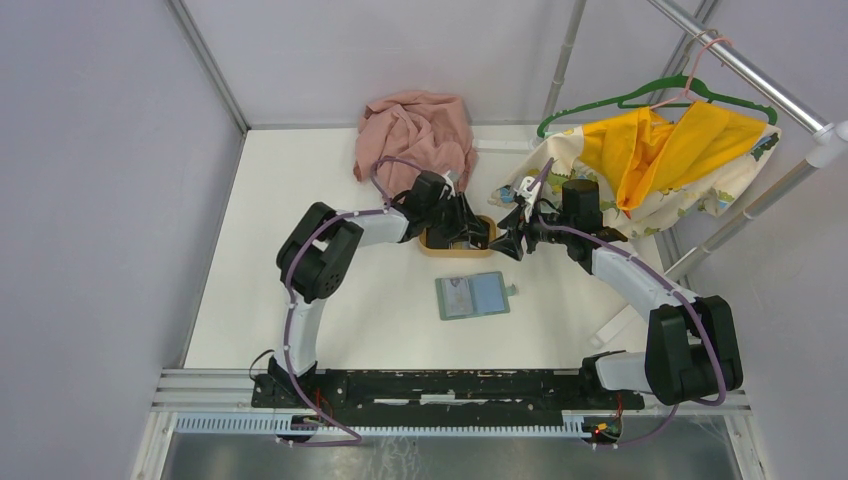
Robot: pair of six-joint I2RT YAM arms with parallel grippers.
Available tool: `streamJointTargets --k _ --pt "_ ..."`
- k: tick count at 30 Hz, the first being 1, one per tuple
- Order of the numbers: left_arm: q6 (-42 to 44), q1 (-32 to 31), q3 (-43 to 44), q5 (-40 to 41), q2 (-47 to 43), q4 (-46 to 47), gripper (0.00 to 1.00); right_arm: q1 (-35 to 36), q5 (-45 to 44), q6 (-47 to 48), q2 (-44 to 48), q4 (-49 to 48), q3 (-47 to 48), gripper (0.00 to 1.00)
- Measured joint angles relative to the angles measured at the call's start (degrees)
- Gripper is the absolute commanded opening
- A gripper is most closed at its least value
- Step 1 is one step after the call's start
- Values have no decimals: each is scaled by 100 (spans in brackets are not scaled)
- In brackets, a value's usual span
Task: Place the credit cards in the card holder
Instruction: Pick up the credit card from the storage box.
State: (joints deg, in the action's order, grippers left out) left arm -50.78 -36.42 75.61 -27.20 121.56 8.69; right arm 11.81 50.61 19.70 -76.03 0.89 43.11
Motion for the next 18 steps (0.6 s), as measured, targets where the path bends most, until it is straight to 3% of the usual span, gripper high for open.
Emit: streamJointTargets --k 18 --pt "-2 269 -470 -48 -358 118 36 -37 37 -26 0 -2 0 64"
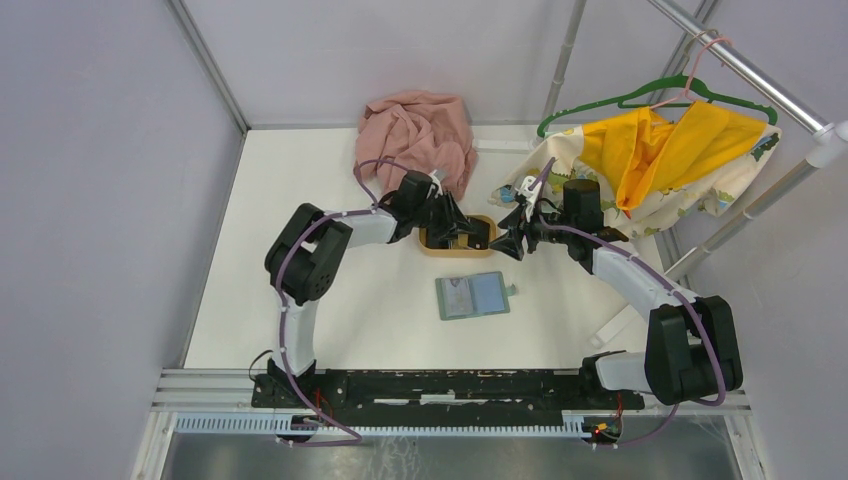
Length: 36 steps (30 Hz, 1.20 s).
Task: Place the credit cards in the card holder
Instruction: Pick up the credit card from the storage box.
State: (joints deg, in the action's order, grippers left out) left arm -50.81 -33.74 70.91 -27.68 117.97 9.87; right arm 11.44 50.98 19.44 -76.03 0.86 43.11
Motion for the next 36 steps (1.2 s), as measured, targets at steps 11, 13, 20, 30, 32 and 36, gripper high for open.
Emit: streamJointTargets --k 11,13,20,30,32,36 --pt "11 114 -144 13 -116 4 10 -24 7 -17 0 0 0 64" --pt "13 120 -164 44 -116 -9 9 -26 7 -17 0 0 0 64" --pt "302 125 -313 411 -374 -313 8 -33 39 -24 0 0 0 64" --pt "857 127 -796 693 -1333 -267 5 -33 372 267 46 -7 -55 69" --pt "944 125 -1117 695 -1622 -105 4 -33 481 389 142 -20 -155 70" --pt "1130 125 -1950 673 -2448 337 4 -31 584 599 400 -61 -350 72"
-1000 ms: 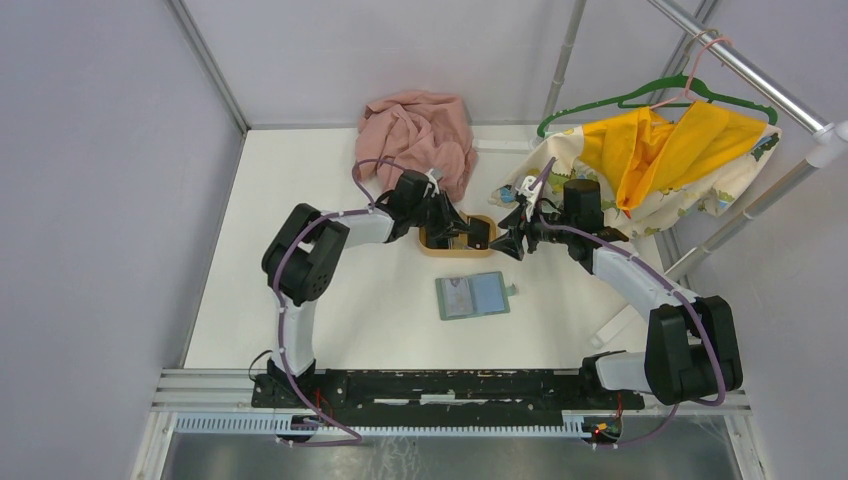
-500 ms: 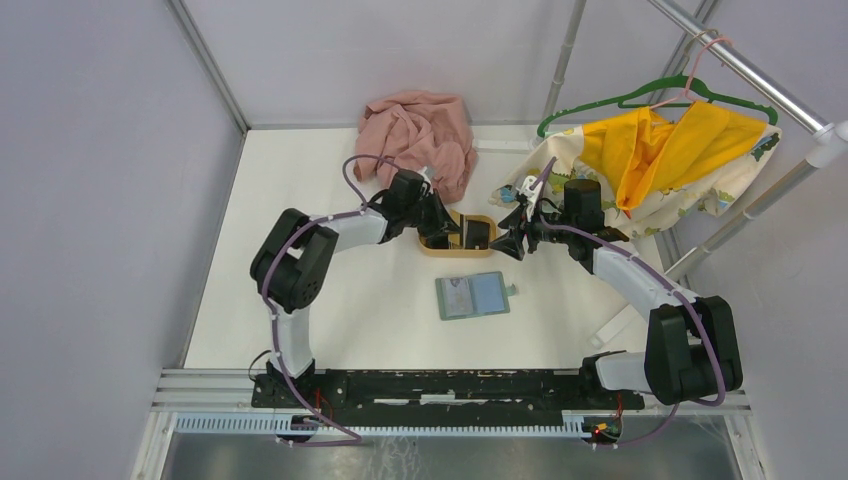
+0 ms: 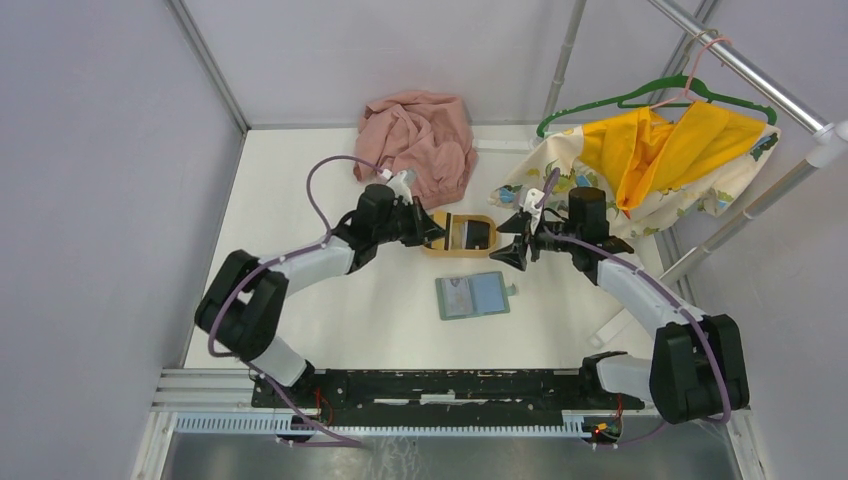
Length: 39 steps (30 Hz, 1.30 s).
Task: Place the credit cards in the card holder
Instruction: Pick up the credit card from the storage box, then insert the credit card into the card holder.
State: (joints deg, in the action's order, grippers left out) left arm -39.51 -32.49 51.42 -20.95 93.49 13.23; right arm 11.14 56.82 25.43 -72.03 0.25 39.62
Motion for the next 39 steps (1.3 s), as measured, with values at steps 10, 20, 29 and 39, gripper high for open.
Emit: streamJointTargets --k 10,20,29,39 --pt "236 -299 -1989 -155 -2074 1878 2 0 595 -619 898 -1252 -990 91" --pt "393 -1502 -3195 -4 -2643 3526 2 468 1064 -2979 901 -3226 -1705 98" --pt "625 -1631 -3283 -11 -2253 4529 2 979 1029 -4553 603 -3886 -1705 95" --pt "660 -1753 -3285 -190 -1989 4951 2 1025 973 -5458 597 -4330 -1700 78"
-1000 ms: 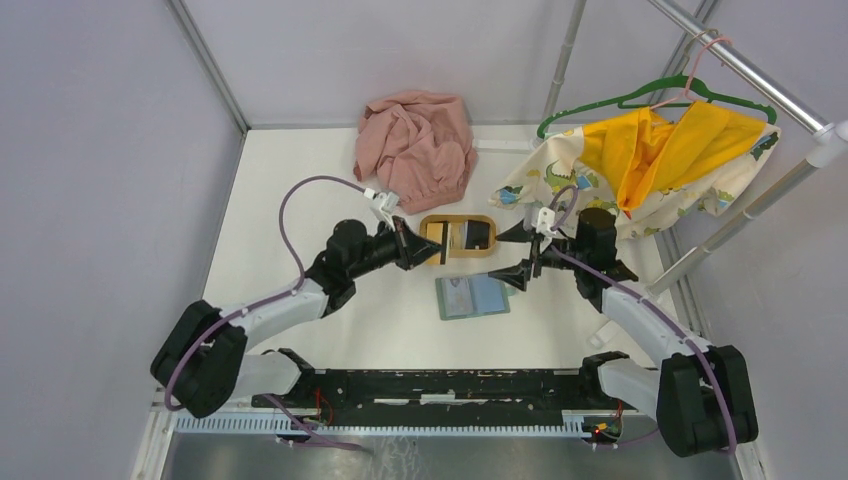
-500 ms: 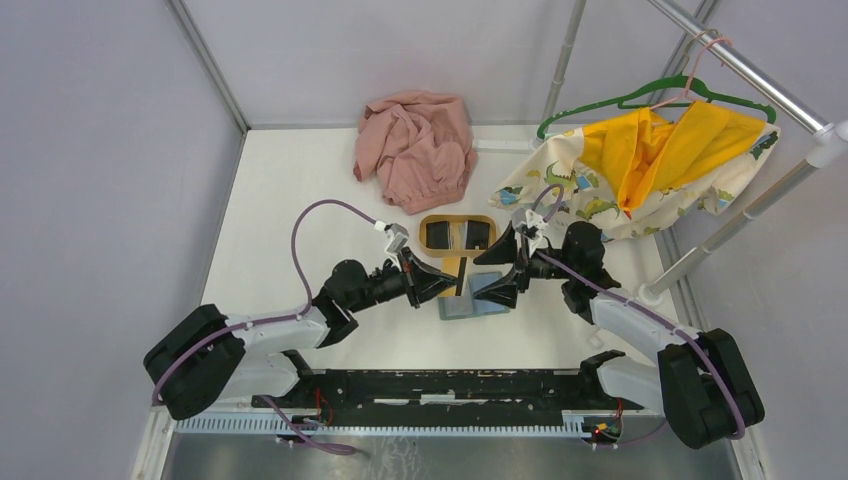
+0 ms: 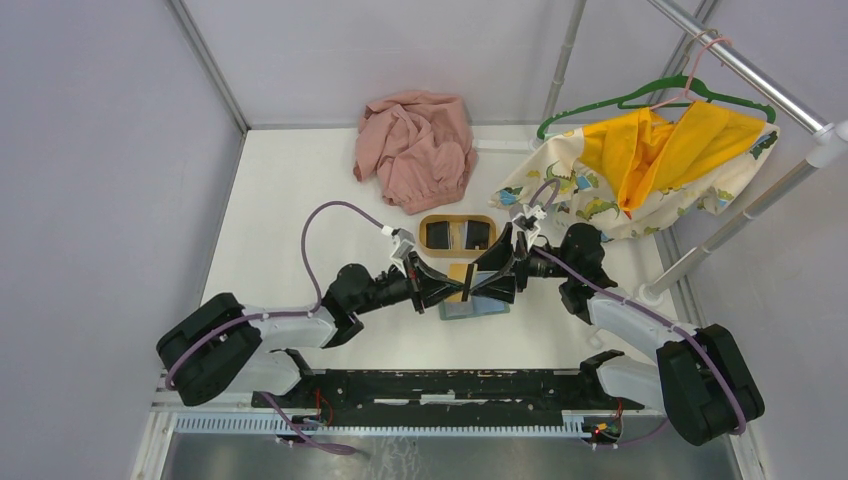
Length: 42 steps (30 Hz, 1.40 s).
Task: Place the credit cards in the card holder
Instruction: Insert the credit card into the card holder.
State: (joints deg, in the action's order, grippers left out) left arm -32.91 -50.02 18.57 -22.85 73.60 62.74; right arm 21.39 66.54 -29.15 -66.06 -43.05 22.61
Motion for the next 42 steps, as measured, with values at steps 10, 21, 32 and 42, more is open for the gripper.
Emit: streamJointTargets --k 10,21,32,42 --pt "-7 -68 0 -177 511 568 2 0 4 -498 46 -481 0 31" --pt "42 -120 -2 -17 498 457 91 -31 133 -275 76 -323 90 0" --pt "929 -122 13 1958 -2492 -3161 100 -752 356 2063 -13 2212 492 0" --pt "472 -118 -315 2166 -1742 -3683 64 -925 -260 2295 -994 2970 468 0"
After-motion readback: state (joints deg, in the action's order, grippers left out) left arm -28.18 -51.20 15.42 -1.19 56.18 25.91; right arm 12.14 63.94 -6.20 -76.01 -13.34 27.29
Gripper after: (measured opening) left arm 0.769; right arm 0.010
